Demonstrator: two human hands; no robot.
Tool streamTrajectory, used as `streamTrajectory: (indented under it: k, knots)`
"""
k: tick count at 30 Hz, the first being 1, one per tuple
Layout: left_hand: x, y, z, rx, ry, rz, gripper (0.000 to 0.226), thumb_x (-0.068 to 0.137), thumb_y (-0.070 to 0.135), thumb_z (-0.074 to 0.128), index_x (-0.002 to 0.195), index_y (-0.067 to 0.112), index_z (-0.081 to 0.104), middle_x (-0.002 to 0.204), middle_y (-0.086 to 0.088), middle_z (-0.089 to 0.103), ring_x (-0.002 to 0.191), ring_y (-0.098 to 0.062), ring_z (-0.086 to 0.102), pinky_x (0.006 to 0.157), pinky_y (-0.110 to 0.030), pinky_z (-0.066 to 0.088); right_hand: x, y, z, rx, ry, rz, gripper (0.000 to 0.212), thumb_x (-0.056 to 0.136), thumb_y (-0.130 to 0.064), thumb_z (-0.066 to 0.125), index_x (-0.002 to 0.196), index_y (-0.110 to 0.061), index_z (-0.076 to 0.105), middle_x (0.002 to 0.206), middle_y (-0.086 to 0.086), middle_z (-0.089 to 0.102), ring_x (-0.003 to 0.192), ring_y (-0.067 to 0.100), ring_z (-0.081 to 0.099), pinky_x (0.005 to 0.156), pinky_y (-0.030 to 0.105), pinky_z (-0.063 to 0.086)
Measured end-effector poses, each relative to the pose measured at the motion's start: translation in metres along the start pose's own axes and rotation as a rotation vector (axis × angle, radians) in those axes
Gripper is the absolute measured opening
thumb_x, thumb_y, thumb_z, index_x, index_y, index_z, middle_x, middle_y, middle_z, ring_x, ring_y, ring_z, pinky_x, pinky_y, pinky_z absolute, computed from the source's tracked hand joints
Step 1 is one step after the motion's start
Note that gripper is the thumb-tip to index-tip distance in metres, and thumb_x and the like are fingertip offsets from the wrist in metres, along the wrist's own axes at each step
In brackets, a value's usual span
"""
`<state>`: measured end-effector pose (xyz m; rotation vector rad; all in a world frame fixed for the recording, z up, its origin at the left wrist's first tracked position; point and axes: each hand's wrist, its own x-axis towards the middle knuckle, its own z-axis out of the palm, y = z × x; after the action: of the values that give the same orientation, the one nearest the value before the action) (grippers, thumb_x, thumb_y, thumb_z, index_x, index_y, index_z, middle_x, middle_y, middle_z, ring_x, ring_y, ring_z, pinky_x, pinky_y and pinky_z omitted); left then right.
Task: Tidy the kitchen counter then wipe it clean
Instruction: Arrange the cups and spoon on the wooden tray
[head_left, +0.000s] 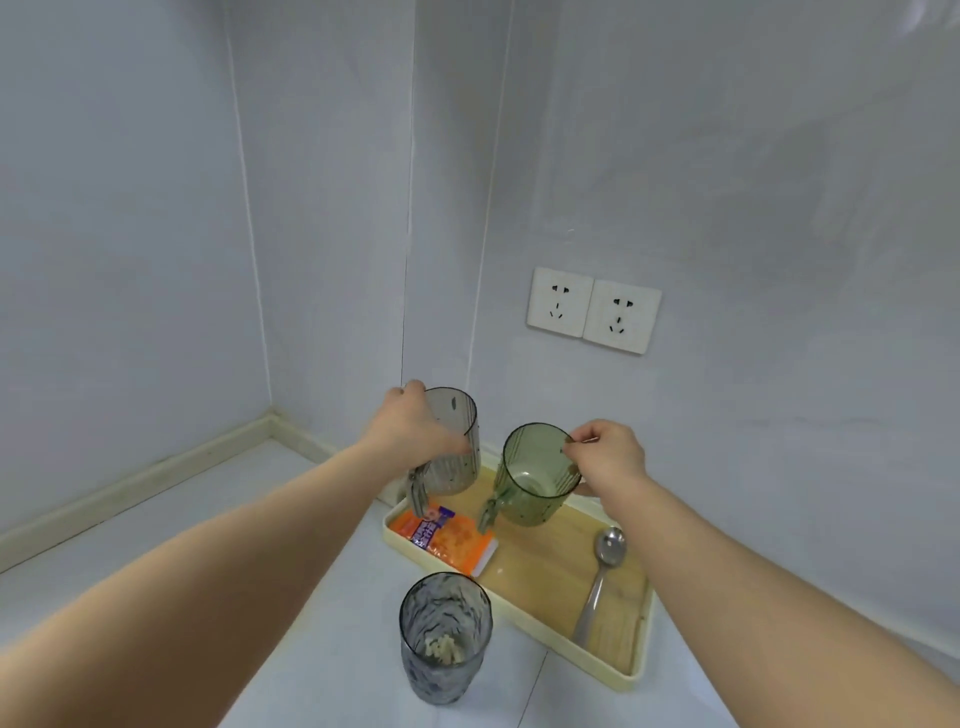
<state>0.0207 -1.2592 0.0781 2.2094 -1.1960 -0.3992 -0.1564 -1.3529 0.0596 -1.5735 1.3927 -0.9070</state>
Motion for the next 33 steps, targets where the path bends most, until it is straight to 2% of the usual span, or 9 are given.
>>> streamTrajectory:
  k: [10,14,17,19,21,25,27,30,33]
  knots:
    - [0.087,-0.014,0.072,0.104,-0.143,0.039,0.090,0.071,0.044,0.076,0.138,0.013,0.025,0.130,-0.015,0.044,0.114,-0.033,0.050,0.091,-0.042,0.050,0.088,0.043,0.027,-0.262,-0.050,0.033,0.012,0.086,-0.005,0.057,0.083,-0.016,0.061,0.084,0.003,0.059,0.082,0.023,0.057,0.084,0.043,0.055]
    - [0.115,-0.021,0.095,0.096,-0.167,0.029,0.087,0.073,0.041,0.075,0.138,0.010,0.026,0.132,-0.017,0.042,0.117,-0.034,0.048,0.093,-0.044,0.048,0.114,0.055,0.050,-0.278,-0.108,0.057,0.014,0.084,-0.004,0.059,0.079,-0.017,0.061,0.077,0.001,0.057,0.082,0.023,0.056,0.086,0.041,0.054]
    - [0.125,-0.027,0.108,0.098,-0.146,0.037,0.082,0.078,0.047,0.070,0.138,0.010,0.027,0.133,-0.016,0.041,0.119,-0.033,0.047,0.096,-0.042,0.046,0.127,0.063,0.067,-0.184,-0.102,0.110,0.013,0.083,-0.002,0.060,0.080,-0.014,0.063,0.085,0.003,0.060,0.088,0.023,0.057,0.091,0.040,0.052]
    - [0.127,-0.031,0.116,0.083,-0.137,0.035,0.077,0.083,0.049,0.064,0.139,0.012,0.026,0.139,-0.015,0.036,0.123,-0.034,0.044,0.100,-0.042,0.043,0.128,0.065,0.075,-0.079,-0.057,0.133,0.019,0.084,-0.002,0.058,0.100,-0.008,0.066,0.098,0.005,0.060,0.100,0.025,0.057,0.098,0.037,0.047]
    - [0.127,-0.035,0.122,0.061,-0.127,0.037,0.077,0.084,0.049,0.060,0.142,0.014,0.023,0.144,-0.014,0.028,0.129,-0.035,0.039,0.104,-0.044,0.040,0.123,0.064,0.079,-0.056,-0.061,0.148,0.037,0.088,-0.005,0.054,0.125,-0.006,0.055,0.117,0.009,0.059,0.115,0.026,0.053,0.101,0.033,0.041]
    - [0.117,-0.036,0.126,-0.066,-0.145,0.012,0.084,0.084,0.041,0.064,0.146,0.014,0.014,0.151,-0.013,0.012,0.132,-0.036,0.033,0.106,-0.043,0.036,0.105,0.072,0.080,-0.009,-0.190,0.250,0.064,0.088,-0.023,0.058,0.144,-0.019,0.027,0.136,0.007,0.046,0.119,0.029,0.047,0.098,0.039,0.042]
    - [0.112,-0.036,0.124,-0.155,-0.135,-0.051,0.082,0.085,0.034,0.064,0.146,0.011,0.014,0.148,-0.016,0.017,0.129,-0.036,0.036,0.102,-0.041,0.038,0.096,0.076,0.080,0.045,-0.231,0.320,0.072,0.086,-0.027,0.061,0.145,-0.025,0.020,0.140,0.006,0.042,0.118,0.030,0.045,0.087,0.044,0.050]
    - [0.111,-0.038,0.123,-0.233,-0.108,-0.096,0.071,0.085,0.024,0.064,0.141,0.009,0.023,0.138,-0.016,0.038,0.118,-0.031,0.046,0.091,-0.036,0.044,0.091,0.081,0.084,0.164,-0.228,0.347,0.071,0.085,-0.023,0.064,0.143,-0.026,0.022,0.134,0.005,0.046,0.114,0.028,0.048,0.065,0.039,0.057]
    - [0.116,-0.040,0.125,-0.278,-0.063,-0.104,0.067,0.084,0.019,0.065,0.139,0.009,0.029,0.133,-0.013,0.047,0.119,-0.029,0.048,0.093,-0.035,0.043,0.099,0.084,0.092,0.235,-0.206,0.299,0.059,0.085,-0.019,0.066,0.135,-0.020,0.034,0.124,0.006,0.053,0.111,0.028,0.055,0.075,0.042,0.057]
